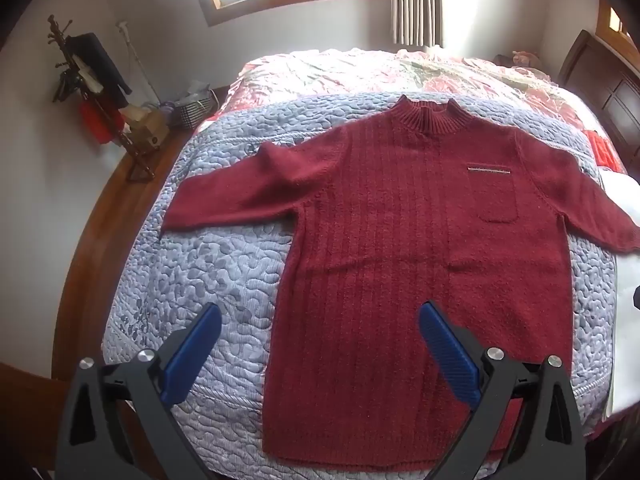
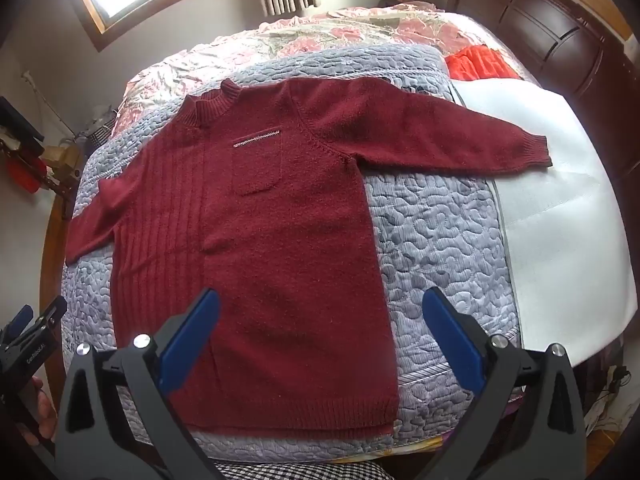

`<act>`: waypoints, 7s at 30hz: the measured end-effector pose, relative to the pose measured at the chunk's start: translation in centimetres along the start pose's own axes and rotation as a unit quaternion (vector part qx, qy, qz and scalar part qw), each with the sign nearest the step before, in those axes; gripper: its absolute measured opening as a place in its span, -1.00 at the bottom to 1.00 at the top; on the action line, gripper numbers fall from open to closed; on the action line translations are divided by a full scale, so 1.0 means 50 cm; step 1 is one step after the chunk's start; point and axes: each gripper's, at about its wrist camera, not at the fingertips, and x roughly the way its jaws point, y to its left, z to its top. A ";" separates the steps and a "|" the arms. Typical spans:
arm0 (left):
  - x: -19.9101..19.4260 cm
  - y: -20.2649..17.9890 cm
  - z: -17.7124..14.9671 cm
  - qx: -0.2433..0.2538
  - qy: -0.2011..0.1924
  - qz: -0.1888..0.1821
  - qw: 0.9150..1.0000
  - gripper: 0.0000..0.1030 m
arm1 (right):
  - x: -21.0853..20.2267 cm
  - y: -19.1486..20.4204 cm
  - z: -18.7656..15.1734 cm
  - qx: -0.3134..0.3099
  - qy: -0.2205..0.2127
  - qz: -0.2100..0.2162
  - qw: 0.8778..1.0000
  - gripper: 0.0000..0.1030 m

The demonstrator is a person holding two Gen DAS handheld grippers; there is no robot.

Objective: Fold small clothes

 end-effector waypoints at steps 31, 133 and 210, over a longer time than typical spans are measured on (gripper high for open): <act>0.023 -0.011 -0.002 0.006 0.002 -0.013 1.000 0.93 | 0.043 0.005 0.007 -0.010 0.013 0.009 1.000 0.95; 0.200 -0.725 0.249 0.062 -0.039 -0.073 0.995 0.93 | 0.399 -0.846 0.344 0.118 0.041 0.034 0.992 0.95; 0.460 -0.498 0.241 -0.033 0.117 -0.162 0.979 0.18 | 0.354 -0.290 0.346 -0.073 0.027 0.200 0.977 -0.09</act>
